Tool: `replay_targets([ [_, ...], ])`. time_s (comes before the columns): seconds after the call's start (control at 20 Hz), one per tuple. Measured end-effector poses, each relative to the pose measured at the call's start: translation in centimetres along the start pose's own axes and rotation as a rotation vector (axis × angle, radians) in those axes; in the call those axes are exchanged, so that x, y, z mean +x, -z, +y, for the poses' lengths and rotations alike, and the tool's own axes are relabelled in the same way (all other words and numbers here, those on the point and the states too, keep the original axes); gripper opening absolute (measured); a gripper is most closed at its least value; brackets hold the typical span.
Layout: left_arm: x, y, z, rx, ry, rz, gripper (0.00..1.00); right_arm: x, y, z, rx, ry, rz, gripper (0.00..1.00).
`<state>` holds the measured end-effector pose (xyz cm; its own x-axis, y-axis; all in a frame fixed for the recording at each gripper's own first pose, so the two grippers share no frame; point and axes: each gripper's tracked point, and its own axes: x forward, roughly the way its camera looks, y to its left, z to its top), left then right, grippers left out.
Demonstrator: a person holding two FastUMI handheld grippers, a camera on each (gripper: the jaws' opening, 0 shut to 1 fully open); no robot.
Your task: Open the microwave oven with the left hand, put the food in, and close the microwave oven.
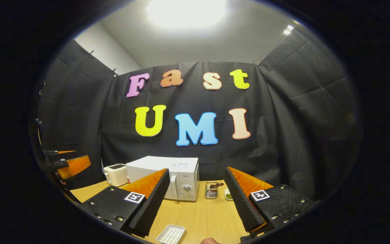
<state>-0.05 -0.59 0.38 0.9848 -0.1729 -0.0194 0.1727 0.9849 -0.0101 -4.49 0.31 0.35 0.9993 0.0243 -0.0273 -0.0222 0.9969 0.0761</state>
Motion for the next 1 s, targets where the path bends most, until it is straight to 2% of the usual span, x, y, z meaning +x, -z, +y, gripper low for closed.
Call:
replay_targets([
  [1.0, 0.9, 0.4, 0.6, 0.011, -0.002, -0.013, 0.97, 0.5, -0.2, 1.5, -0.020, -0.004, -0.007, 0.98],
])
